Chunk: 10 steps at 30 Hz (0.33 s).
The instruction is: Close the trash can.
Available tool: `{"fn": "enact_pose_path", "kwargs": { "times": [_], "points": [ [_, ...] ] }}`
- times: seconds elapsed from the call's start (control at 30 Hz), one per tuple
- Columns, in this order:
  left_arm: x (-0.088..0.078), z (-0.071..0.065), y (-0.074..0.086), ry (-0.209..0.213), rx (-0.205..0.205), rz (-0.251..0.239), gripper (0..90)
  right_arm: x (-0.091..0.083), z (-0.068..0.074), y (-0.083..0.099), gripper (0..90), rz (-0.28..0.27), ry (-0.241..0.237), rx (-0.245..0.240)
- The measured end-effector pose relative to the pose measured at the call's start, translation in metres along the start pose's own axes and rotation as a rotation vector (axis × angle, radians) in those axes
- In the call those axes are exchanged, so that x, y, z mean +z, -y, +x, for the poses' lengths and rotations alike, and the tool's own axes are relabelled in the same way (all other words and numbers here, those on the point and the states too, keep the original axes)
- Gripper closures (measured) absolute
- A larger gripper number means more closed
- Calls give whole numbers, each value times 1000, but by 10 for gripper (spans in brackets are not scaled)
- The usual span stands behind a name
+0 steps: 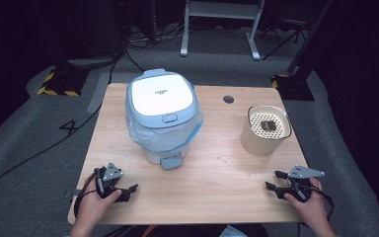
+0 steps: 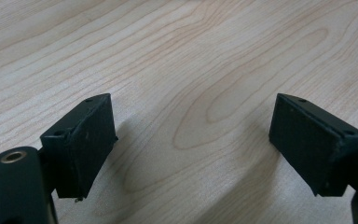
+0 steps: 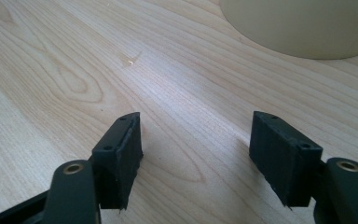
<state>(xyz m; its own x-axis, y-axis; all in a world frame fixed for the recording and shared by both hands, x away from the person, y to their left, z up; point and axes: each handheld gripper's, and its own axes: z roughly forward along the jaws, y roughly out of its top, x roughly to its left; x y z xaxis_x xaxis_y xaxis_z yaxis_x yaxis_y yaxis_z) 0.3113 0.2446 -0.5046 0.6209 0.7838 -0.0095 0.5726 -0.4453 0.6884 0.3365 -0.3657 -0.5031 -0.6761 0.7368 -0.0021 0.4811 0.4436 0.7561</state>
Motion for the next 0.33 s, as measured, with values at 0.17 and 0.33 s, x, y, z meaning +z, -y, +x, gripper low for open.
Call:
{"fn": "enact_pose_path", "kwargs": {
  "times": [0.17,0.33],
  "points": [
    [0,-1,0,-8,-9,0,145,0,0,0,344,-1,-2,0],
    [0,-1,0,-8,-9,-1,145,0,0,0,324,0,-5,-3]
  ]
}}
